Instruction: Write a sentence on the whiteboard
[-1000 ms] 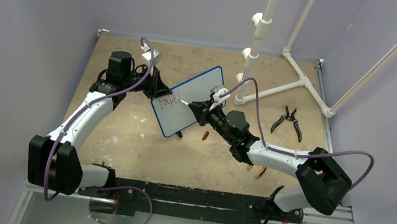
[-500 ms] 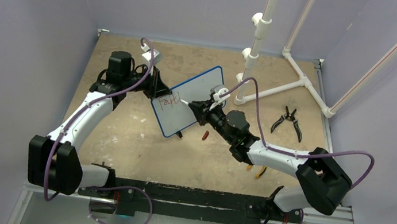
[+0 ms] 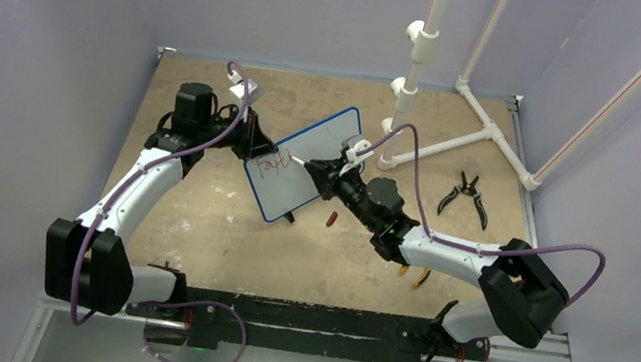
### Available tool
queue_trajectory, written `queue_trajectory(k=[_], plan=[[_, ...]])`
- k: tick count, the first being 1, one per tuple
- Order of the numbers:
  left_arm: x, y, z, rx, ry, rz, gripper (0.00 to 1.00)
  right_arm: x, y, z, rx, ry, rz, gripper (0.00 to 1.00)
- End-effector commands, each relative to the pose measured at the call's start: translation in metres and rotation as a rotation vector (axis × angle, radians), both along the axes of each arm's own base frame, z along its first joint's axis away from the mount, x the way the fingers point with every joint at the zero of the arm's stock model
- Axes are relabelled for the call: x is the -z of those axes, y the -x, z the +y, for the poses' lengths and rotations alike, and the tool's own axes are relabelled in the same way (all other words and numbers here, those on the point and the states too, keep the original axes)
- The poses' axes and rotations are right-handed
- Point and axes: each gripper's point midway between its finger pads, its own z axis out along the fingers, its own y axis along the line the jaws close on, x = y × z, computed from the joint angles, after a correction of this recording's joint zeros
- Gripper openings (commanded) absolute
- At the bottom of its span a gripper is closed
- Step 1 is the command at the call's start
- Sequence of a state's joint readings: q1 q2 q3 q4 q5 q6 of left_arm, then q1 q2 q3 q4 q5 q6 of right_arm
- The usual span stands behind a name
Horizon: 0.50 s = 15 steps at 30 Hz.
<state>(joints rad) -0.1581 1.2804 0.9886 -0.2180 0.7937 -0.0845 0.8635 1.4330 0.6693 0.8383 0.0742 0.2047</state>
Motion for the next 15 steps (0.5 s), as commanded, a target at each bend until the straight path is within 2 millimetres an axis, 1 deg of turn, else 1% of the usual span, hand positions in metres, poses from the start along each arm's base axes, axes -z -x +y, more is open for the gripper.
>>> queue_trajectory(k=[1, 6, 15], plan=[[-0.006, 0.000, 0.002, -0.001, -0.003, -0.040, 0.00, -0.038, -0.010, -0.006, 0.060, -0.085, -0.057, 0.00], [-0.007, 0.000, 0.002, 0.000, -0.002, -0.043, 0.00, -0.031, -0.014, -0.011, 0.096, -0.076, -0.031, 0.00], [-0.007, 0.000, 0.002, 0.001, -0.002, -0.042, 0.00, -0.012, -0.013, -0.015, 0.108, -0.043, 0.005, 0.00]])
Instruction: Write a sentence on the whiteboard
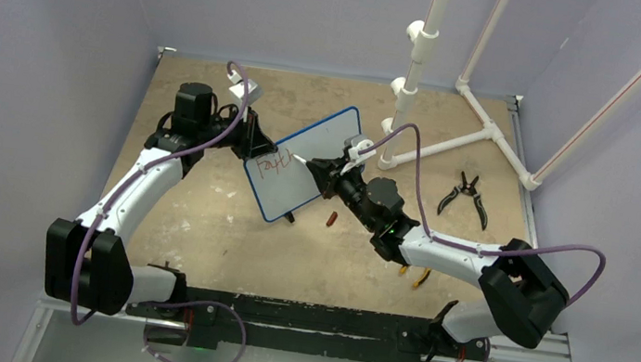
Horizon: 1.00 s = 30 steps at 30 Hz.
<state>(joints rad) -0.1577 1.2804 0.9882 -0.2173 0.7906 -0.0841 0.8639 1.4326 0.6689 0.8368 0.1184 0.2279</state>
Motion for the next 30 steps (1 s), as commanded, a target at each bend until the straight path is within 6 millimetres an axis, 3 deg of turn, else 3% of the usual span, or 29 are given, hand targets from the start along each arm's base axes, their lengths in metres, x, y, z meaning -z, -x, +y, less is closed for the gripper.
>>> queue_trajectory(k=[1, 13, 17, 20, 26, 30], plan=[[-0.007, 0.001, 0.001, 0.004, -0.001, -0.041, 0.00, -0.011, -0.007, -0.011, 0.065, -0.024, -0.011, 0.00], [-0.007, 0.001, 0.001, 0.004, -0.001, -0.040, 0.00, 0.014, -0.004, -0.019, 0.085, 0.005, 0.037, 0.00], [-0.008, 0.000, 0.001, 0.003, 0.001, -0.044, 0.00, 0.010, -0.004, -0.020, 0.090, 0.001, 0.028, 0.00], [-0.014, -0.003, 0.000, 0.001, 0.007, -0.061, 0.00, -0.006, -0.002, -0.025, 0.096, -0.021, 0.001, 0.00], [-0.039, -0.014, -0.009, -0.002, 0.003, -0.124, 0.39, -0.029, 0.005, -0.031, 0.085, -0.038, -0.024, 0.00], [-0.048, -0.022, -0.023, 0.009, -0.014, -0.150, 0.50, -0.033, -0.001, -0.035, 0.109, -0.036, -0.038, 0.00]])
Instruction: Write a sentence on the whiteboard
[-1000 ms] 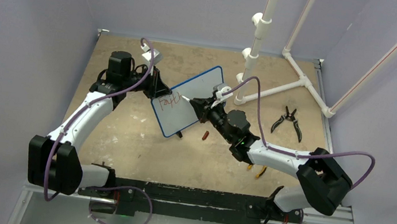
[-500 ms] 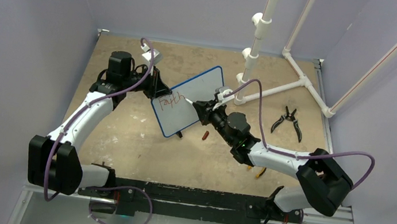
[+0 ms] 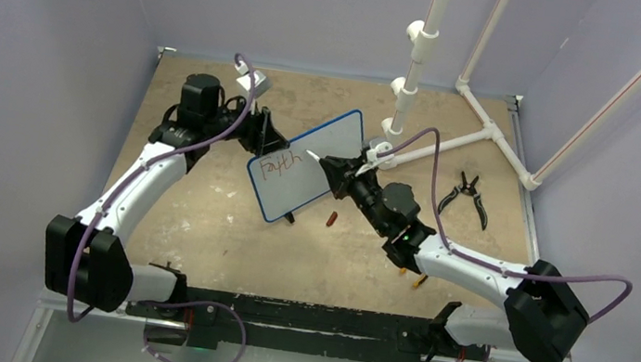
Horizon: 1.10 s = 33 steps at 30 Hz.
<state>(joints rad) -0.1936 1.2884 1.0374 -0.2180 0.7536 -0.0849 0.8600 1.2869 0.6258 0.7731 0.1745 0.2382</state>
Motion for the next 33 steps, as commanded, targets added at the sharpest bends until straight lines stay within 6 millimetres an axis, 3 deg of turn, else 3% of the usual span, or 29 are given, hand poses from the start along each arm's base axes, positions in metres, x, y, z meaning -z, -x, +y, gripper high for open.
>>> queue_trajectory(k=[1, 8, 17, 23, 33], plan=[[-0.032, -0.019, -0.016, 0.008, -0.011, -0.105, 0.51, -0.008, -0.011, -0.009, 0.055, 0.005, -0.021, 0.00], [-0.023, -0.028, -0.035, 0.017, -0.069, -0.095, 0.55, -0.005, -0.016, -0.017, 0.075, 0.000, -0.015, 0.00], [-0.004, -0.034, -0.039, -0.001, -0.112, -0.063, 0.53, -0.003, -0.021, -0.011, 0.051, 0.004, -0.015, 0.00], [0.008, -0.033, -0.041, 0.012, -0.129, -0.043, 0.41, 0.000, -0.023, -0.007, 0.041, 0.009, -0.013, 0.00], [0.017, -0.024, -0.044, 0.042, -0.132, -0.032, 0.14, -0.001, -0.025, -0.006, 0.046, 0.000, -0.020, 0.00]])
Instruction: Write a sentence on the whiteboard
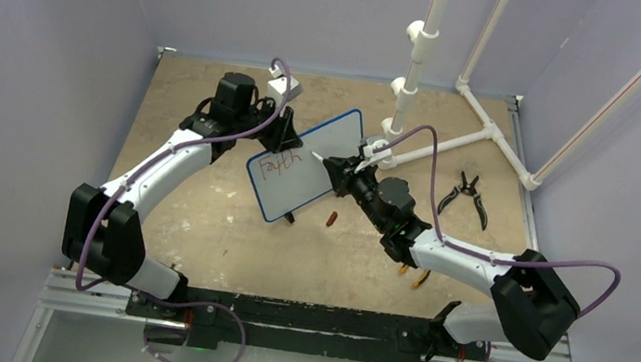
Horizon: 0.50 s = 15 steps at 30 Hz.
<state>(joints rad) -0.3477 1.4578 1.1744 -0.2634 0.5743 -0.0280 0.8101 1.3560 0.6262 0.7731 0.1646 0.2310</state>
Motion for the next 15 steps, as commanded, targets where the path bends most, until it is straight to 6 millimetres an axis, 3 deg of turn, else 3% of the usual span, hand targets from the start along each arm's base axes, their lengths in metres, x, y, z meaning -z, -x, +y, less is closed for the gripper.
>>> queue_trajectory(k=[1, 10, 15], plan=[[-0.004, 0.000, -0.004, 0.025, 0.000, -0.035, 0.11, -0.031, -0.006, 0.002, 0.006, -0.058, -0.065, 0.00], [0.002, 0.002, -0.002, 0.038, -0.029, -0.050, 0.01, -0.031, -0.009, 0.005, 0.008, -0.068, -0.070, 0.00], [0.001, 0.003, -0.002, 0.040, -0.029, -0.054, 0.00, -0.020, -0.011, 0.005, 0.014, -0.043, -0.053, 0.00]])
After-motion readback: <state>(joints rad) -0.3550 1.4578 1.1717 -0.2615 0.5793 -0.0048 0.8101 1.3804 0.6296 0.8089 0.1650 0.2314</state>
